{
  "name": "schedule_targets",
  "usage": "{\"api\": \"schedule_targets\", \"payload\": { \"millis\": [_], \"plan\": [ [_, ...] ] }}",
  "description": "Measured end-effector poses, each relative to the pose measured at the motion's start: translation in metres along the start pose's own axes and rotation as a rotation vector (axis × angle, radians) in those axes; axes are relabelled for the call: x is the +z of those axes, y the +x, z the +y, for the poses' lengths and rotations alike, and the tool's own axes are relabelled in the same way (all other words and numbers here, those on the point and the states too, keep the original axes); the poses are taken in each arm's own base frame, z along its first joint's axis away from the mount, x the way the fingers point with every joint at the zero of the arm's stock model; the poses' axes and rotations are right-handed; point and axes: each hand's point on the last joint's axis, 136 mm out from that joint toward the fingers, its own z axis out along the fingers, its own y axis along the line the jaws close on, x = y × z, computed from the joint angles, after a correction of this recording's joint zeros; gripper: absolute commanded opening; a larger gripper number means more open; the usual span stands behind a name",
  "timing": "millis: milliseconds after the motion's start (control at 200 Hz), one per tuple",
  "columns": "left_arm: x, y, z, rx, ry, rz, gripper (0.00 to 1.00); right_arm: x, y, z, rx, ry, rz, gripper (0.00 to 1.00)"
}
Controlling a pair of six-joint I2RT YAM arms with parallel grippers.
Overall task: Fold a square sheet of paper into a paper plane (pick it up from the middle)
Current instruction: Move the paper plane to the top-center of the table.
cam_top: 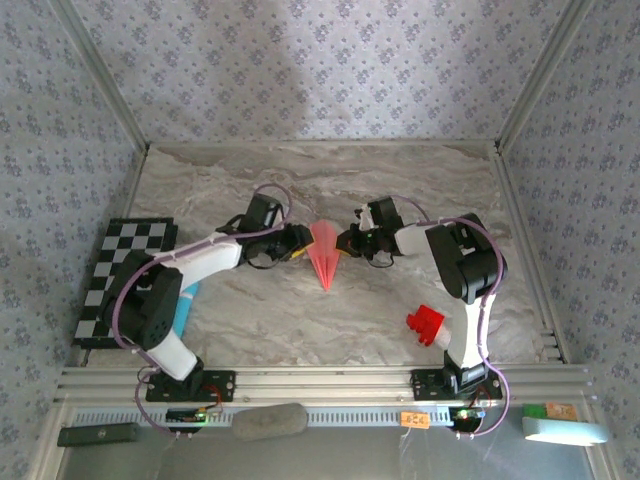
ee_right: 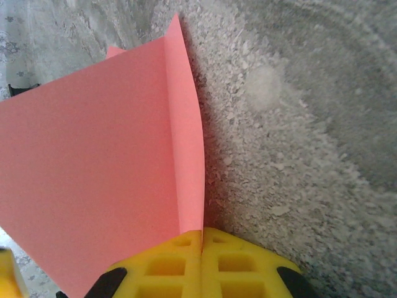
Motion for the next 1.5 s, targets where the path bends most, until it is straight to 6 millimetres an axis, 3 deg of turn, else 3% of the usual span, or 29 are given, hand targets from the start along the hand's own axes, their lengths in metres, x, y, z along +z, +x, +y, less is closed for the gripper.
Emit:
{"api": "schedule_targets", "payload": {
  "millis": [140,390,690,1004,1249,1499],
  "plan": [
    [0.014,0.018,0.003,0.007,-0.02,0.05,0.39,0.0,0.0,0.0,0.002,0.0,0.001,0.06],
    [0.029,0.019,0.014,-0.011,-0.059,0.075,0.43,0.0,0.0,0.0,0.003,-0.001,0.001,0.07],
    [0.039,0.022,0.012,-0.005,-0.061,0.094,0.4,0.0,0.001,0.001,0.003,-0.003,0.003,0.07],
    [0.048,0.034,0.009,0.034,-0.101,0.128,0.45,0.0,0.001,0.003,0.023,-0.01,0.008,0.07],
    [0.051,0.04,-0.001,0.109,-0.152,0.138,0.46,-0.006,-0.002,0.017,0.013,-0.029,-0.005,0.07],
    [0.058,0.044,0.019,0.114,-0.242,0.156,0.41,-0.007,0.0,0.024,0.008,-0.041,-0.001,0.07]
  ]
}}
